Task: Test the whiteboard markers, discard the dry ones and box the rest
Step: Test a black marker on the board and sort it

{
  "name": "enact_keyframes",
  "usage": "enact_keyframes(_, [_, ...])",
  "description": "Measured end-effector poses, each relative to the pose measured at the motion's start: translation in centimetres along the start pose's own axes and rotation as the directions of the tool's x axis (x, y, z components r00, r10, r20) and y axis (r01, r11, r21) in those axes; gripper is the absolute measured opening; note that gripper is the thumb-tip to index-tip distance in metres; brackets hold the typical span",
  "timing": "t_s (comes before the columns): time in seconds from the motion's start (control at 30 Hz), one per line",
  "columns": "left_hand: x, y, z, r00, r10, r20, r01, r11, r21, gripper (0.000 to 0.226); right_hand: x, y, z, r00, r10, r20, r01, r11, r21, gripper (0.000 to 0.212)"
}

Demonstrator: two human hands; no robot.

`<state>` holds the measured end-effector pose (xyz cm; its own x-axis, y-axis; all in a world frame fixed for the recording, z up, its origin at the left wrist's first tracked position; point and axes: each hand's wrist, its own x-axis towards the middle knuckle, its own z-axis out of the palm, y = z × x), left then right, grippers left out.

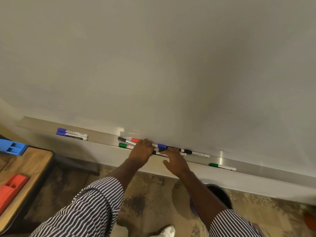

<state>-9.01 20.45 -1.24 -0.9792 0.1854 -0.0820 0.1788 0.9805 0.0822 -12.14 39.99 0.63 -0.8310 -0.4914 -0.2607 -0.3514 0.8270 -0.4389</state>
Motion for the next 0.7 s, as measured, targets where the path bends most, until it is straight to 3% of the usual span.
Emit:
enact_keyframes(0.1, [1.2,0.4,-0.1,1.0,0.024,0.013,-0.025,0.995,0.099,0.032,0.0,0.1,0.2,1.0,0.009,-0.01,-0.009,1.0,-0.002,0.043])
enact_keyframes(0.2, [1.8,0.3,-0.3,0.999,0.048,-0.005,-0.047,0.995,0.086,0.028,-0.1,0.3,0.1,0.999,0.012,-0.034,-0.011,1.0,0.017,0.042])
enact_keyframes(0.47, [1.8,-0.7,-2.0,0.989,-0.08,-0.128,0.041,0.959,-0.279,0.011,-0.7,1.7,-0.5,0.988,0.003,-0.156,0.018,0.991,0.131,0.044])
enact_keyframes(0.63, [1.3,-1.1,-3.7,0.979,-0.061,-0.196,-0.031,0.9,-0.435,0.012,-1.1,2.2,-2.8,0.973,0.058,-0.224,0.038,0.914,0.403,0.024])
enact_keyframes(0.7, [0.7,-0.9,-4.7,0.978,-0.045,-0.204,-0.06,0.874,-0.483,0.012,-1.8,2.1,-4.6,0.963,0.064,-0.263,0.078,0.865,0.495,0.026])
